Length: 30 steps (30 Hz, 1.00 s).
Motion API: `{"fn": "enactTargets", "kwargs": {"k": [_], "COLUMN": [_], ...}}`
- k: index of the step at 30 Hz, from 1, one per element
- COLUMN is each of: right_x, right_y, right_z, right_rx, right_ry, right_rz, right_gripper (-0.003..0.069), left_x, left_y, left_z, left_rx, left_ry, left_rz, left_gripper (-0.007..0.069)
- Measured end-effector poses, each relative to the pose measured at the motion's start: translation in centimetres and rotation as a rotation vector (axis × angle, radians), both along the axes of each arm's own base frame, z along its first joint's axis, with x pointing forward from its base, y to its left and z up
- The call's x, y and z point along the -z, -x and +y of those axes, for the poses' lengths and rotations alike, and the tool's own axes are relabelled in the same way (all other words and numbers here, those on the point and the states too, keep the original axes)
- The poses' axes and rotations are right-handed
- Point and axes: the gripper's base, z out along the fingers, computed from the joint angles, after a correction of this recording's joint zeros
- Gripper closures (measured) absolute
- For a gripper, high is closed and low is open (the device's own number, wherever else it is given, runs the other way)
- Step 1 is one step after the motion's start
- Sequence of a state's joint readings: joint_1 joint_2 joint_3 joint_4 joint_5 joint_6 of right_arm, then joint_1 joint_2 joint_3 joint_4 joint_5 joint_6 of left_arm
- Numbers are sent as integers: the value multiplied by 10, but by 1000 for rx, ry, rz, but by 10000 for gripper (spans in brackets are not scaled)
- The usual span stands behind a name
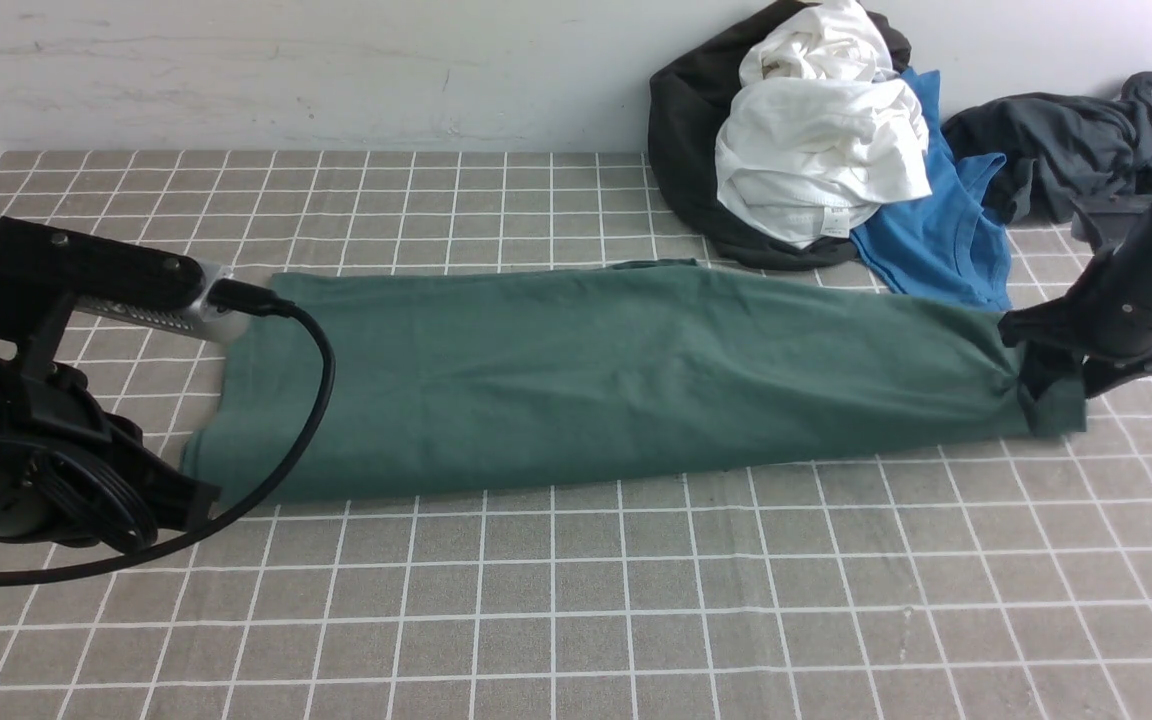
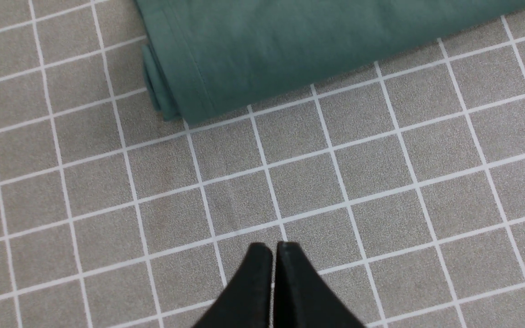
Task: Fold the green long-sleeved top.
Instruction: Use the right arm to clamp the right edge of the fabric, then use the right arm to drag the right edge of the fabric to the left and folds it over the left edge
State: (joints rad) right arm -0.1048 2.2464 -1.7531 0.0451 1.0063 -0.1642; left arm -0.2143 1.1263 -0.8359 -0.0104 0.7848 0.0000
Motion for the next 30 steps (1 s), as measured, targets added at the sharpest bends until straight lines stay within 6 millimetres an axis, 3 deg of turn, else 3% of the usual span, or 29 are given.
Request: {"fn": "enactTargets", "kwargs": {"k": [2, 4, 5, 10, 11, 12, 13, 14, 15, 17, 19, 20, 21, 22, 24, 27, 29, 30], "right_x": [-11, -22, -37, -107, -116, -144, -144, -167, -170, -193, -199, -204, -204, -204, -201, -189, -178, -165], "right_y": [5, 10, 16, 42, 46, 57, 57, 67, 68, 76, 77, 75, 75, 73, 68, 64, 63, 62], "right_z": [-4, -8, -14, -46, -48, -50, -50, -43, -42, -15, 4, 38, 43, 69, 126, 188, 219, 247], "right_rx": [-22, -26, -23, 58, 72, 115, 115, 144, 144, 120, 85, 17, 9, -39, -140, -238, -279, -307], "right_ry": [30, 51, 78, 184, 190, 193, 191, 166, 166, 93, 50, -20, -37, -99, -227, -350, -405, -454], "right_rz": [19, 29, 29, -56, -75, -135, -135, -198, -205, -273, -294, -324, -328, -351, -399, -445, -459, -465], "right_gripper": [529, 600, 628, 635, 635, 635, 635, 635, 635, 635, 635, 635, 635, 635, 635, 636, 636, 636], "left_x": [1, 2, 2, 4, 4, 4, 4, 3, 3, 3, 3, 2, 2, 2, 0, -6, -10, -13], "left_y": [1, 2, 4, 7, 7, 7, 7, 7, 7, 8, 8, 9, 9, 9, 10, 14, 17, 20], "left_z": [0, 0, 1, 0, -1, -2, -2, -4, -5, -8, -10, -11, -12, -13, -15, -18, -19, -20], "left_rx": [0, 0, 11, 22, 21, 20, 19, 17, 17, 9, 10, 23, 24, 39, 68, 120, 150, 186], "left_ry": [-1, -5, -15, -10, -4, 15, 18, 47, 51, 103, 120, 133, 135, 144, 164, 190, 199, 200], "left_rz": [15, 32, 50, 80, 81, 85, 86, 92, 93, 103, 106, 107, 107, 104, 93, 60, 40, 17], "left_gripper": [632, 632, 632, 632, 632, 632, 632, 632, 632, 632, 632, 632, 632, 632, 632, 632, 632, 632]}}
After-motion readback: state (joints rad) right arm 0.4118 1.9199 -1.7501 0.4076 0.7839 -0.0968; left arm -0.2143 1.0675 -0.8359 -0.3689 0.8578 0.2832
